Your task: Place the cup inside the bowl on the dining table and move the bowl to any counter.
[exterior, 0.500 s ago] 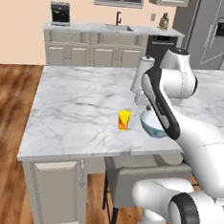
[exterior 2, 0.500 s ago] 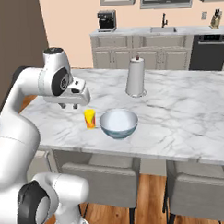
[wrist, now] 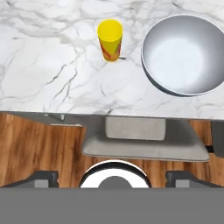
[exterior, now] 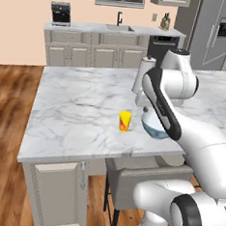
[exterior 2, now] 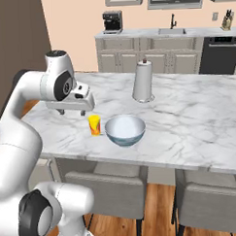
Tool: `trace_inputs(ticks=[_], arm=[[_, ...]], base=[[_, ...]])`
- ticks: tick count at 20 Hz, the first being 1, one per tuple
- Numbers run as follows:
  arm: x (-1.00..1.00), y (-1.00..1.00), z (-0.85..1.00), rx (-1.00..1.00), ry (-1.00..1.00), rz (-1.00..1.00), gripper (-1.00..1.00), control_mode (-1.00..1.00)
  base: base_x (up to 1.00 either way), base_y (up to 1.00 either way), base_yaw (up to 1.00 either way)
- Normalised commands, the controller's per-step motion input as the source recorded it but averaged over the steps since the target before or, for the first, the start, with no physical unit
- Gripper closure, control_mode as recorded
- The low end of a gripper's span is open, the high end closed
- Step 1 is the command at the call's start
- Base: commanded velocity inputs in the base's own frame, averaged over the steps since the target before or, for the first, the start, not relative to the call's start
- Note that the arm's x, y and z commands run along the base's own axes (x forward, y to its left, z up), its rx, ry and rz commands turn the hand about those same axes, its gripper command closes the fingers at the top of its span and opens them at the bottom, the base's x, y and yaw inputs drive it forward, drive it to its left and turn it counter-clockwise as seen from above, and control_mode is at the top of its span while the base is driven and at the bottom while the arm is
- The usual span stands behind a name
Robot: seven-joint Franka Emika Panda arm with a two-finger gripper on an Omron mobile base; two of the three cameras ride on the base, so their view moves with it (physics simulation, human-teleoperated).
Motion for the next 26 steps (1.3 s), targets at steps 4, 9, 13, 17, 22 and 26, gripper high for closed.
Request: trace_inputs(ticks=[4, 9, 13, 17, 22, 26], arm=[[0.0, 0.06, 0.0, 0.0, 0.04, 0.0, -1.0, -1.0], [0.16, 0.18, 0.0, 0.0, 0.0, 0.0, -1.0, -1.0], [0.27, 0.18, 0.0, -0.01, 0.0, 0.0, -1.0, -1.0], [0.26, 0.16, 0.0, -0.02, 0.0, 0.0, -1.0, -1.0], [0.29, 0.16, -0.02, -0.01, 0.0, 0.0, -1.0, -1.0], [0.24, 0.14, -0.03, 0.0, -0.05, 0.0, -1.0, -1.0]], base=[[0.0, 0.0, 0.0], [0.0, 0.0, 0.0], [0.0, 0.0, 0.0], [0.0, 0.0, 0.0], [0.0, 0.0, 0.0], [0.0, 0.0, 0.0]])
